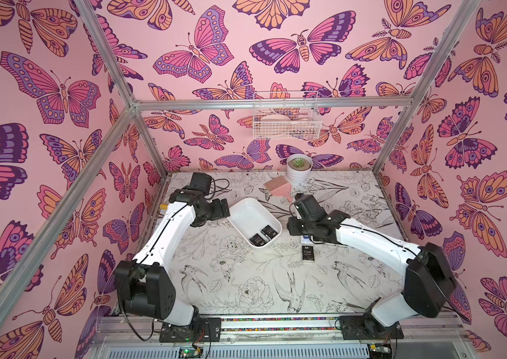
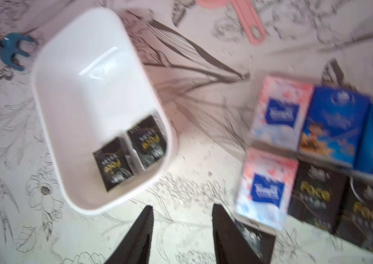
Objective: Take the pocket tissues out of the storage box
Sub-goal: Pick up the pocket tissues from the storage box.
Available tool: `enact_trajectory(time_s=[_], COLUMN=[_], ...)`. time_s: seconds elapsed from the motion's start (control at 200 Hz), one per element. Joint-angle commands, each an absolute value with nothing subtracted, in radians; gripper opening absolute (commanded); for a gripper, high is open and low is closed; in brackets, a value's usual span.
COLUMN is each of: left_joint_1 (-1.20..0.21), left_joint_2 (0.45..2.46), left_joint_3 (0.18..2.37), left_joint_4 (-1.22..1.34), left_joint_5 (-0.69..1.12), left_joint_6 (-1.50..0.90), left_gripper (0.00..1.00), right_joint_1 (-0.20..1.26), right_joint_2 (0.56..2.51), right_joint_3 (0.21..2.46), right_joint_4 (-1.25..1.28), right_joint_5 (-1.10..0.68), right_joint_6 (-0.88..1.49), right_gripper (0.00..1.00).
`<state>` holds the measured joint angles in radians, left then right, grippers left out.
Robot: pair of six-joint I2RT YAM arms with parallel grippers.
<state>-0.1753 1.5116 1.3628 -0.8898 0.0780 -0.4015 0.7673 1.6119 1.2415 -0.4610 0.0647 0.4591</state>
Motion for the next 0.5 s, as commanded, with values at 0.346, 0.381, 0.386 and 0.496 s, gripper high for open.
enact_trajectory(time_s=[0.346,0.381,0.386,0.496], left_joint_1=[-0.178,-0.175,-0.175,-0.168], left_joint_2=[1.508,1.502,1.503,1.491], left_joint_3=[1.344,1.342,1.342,1.339], left_joint_4=[-0.893,-0.895,-0.895,-0.894], left_joint_5=[0.043,0.042,0.043,0.042], left_joint_6=[-0.414,-0.414,-0.414,-0.410], left_gripper=[1.00,1.00,1.00,1.00], right_joint_1=[0.890,0.900,0.900,0.916], right_joint_2=[2.095,2.120,2.122,2.180], right_joint_3=[1.813,1.834,1.837,1.882], right_joint_4=[-0.837,-0.855,-0.857,-0.891], right_joint_5=[0.103,0.113,0.113,0.131], right_joint_6=[0.178,0.171,0.170,0.164], right_gripper=[0.48,0.49,0.49,0.50])
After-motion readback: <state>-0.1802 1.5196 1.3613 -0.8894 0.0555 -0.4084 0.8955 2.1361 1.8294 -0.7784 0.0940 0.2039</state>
